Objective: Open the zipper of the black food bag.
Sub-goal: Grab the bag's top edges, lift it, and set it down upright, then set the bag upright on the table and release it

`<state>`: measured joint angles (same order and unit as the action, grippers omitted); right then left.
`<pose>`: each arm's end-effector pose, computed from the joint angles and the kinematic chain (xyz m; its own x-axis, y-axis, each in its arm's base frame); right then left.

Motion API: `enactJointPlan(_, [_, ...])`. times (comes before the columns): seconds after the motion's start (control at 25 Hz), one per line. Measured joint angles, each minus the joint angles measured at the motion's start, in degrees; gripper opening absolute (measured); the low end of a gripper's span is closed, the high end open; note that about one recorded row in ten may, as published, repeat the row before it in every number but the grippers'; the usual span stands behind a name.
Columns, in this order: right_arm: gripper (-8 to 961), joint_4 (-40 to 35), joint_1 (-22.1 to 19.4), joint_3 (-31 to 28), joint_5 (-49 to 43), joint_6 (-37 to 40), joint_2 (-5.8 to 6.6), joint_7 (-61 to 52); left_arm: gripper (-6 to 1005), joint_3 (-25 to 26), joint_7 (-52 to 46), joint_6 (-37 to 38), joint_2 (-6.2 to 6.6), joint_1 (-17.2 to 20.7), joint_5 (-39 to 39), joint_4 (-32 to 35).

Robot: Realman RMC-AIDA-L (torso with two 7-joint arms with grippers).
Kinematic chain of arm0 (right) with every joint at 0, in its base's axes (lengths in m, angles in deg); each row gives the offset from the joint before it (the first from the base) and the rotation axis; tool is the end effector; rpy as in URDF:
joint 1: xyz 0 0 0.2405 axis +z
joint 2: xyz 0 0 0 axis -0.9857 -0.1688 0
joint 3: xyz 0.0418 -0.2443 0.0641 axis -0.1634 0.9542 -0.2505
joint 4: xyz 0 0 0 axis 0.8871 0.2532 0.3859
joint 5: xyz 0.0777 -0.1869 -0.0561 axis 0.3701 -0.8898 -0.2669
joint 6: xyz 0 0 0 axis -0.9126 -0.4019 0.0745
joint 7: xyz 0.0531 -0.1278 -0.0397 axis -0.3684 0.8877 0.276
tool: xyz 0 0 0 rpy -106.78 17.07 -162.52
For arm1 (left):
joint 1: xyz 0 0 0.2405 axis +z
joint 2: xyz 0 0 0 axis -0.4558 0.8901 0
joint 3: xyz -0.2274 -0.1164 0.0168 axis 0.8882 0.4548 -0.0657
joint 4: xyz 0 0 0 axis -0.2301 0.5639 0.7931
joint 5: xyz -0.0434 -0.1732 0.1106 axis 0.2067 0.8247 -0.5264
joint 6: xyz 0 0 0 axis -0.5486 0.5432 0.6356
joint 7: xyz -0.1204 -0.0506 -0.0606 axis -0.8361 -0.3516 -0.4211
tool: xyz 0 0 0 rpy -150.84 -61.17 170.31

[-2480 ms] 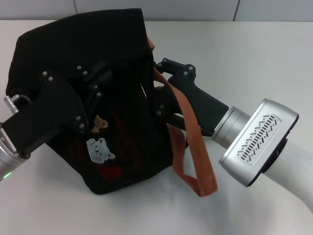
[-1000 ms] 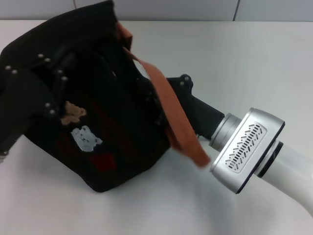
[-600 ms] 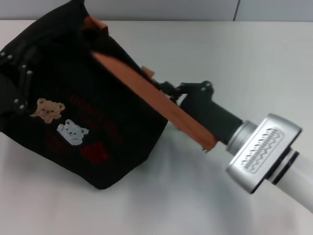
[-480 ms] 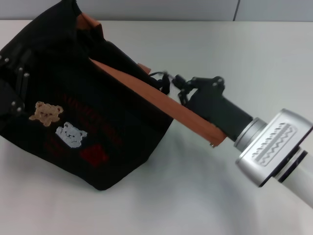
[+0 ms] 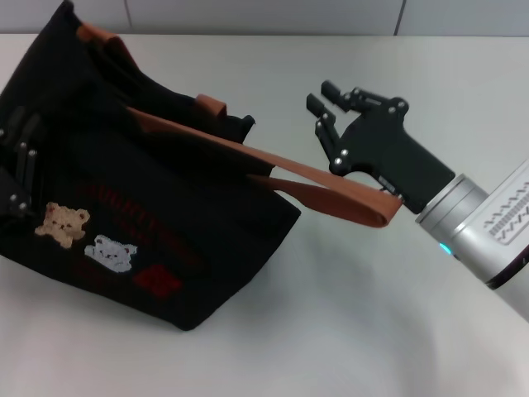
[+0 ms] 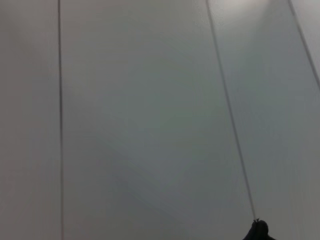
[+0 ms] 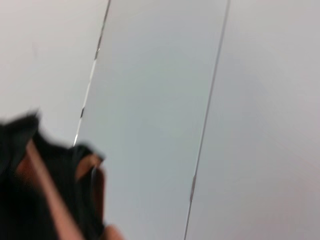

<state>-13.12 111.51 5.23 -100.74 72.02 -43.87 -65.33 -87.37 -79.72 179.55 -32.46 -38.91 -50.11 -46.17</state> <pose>0.2179 0.3110 -0.0975 0.7488 0.2443 -0.6162 -0.3479 -0.6464 -0.6790 -0.3259 0.2191 0.0201 0.6292 -0.3239 0.7066 0.5429 -0.4674 -0.6977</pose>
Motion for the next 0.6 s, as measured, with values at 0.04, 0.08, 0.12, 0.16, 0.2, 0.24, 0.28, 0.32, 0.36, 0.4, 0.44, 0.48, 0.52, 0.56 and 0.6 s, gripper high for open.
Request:
enactJointPlan(0.04, [49, -0.34, 0.10, -0.25, -0.01, 0.56, 0.00, -0.90, 62, 0.00, 0.00, 0.00, 0.00, 0.00, 0.00, 0.00])
enactJointPlan(0.08, [50, -0.86, 0.24, -0.47, -0.01, 1.37, -0.01, -2.21, 62, 0.26, 0.00, -0.56, -0.01, 0.24, -0.01, -0.28])
enactJointPlan(0.12, [118, -1.47, 0.37, -0.48, -0.01, 2.17, -0.01, -3.61, 62, 0.67, -0.01, -1.44, -0.03, 0.60, -0.03, -0.59])
enactJointPlan(0.16, [185, -2.30, 0.53, -0.50, -0.01, 2.99, -0.01, -5.20, 61, 1.06, -0.03, -2.40, -0.04, 0.97, -0.02, -0.77])
enactJointPlan(0.2, [253, -4.33, 0.88, -0.82, 0.16, 4.67, 0.02, -9.10, 61, 1.58, -0.22, -4.77, 0.03, 1.77, 0.14, -0.86])
enactJointPlan(0.24, [277, -4.33, 0.88, -0.82, 0.16, 4.67, 0.02, -9.10, 61, 1.58, -0.22, -4.77, 0.03, 1.77, 0.14, -0.86])
enactJointPlan(0.28, [302, -5.46, 1.11, -1.07, 0.23, 5.44, 0.02, -11.07, 61, 1.77, -0.40, -6.01, 0.05, 2.13, 0.14, -0.94])
enactJointPlan(0.32, [326, -6.43, 1.31, -1.43, 0.25, 6.09, 0.02, -12.91, 61, 2.11, -0.54, -7.69, 0.07, 2.36, 0.15, -1.16])
enactJointPlan(0.36, [351, -7.19, 1.42, -1.72, 0.27, 6.55, 0.02, -14.19, 61, 2.47, -0.63, -8.96, 0.10, 2.53, 0.15, -1.39])
enactJointPlan(0.4, [375, -8.30, 1.55, -2.34, 0.32, 7.49, 0.02, -16.50, 60, 2.90, -0.81, -10.27, 0.12, 2.72, 0.14, -1.69])
enactJointPlan(0.44, [399, -8.30, 1.55, -2.34, 0.32, 7.49, 0.02, -16.50, 60, 3.06, -1.01, -10.70, 0.14, 2.81, 0.14, -1.79])
enactJointPlan(0.48, [424, -8.63, 1.57, -2.68, 0.34, 7.84, 0.02, -17.24, 60, 3.29, -1.31, -11.07, 0.14, 2.92, 0.14, -1.94])
enactJointPlan(0.52, [448, -8.76, 1.51, -3.03, 0.36, 8.02, 0.01, -17.59, 60, 3.61, -1.89, -11.53, 0.14, 3.01, 0.15, -2.20])
enactJointPlan(0.56, [473, -8.80, 1.43, -3.35, 0.38, 8.14, 0.01, -17.82, 40, 3.76, -2.31, -11.72, 0.07, 2.95, 0.14, -2.59])
enactJointPlan(0.6, [497, -8.81, 1.12, -4.04, 0.42, 8.35, -0.01, -18.03, 19, 3.97, -2.73, -11.95, -0.01, 2.67, 0.16, -3.47])
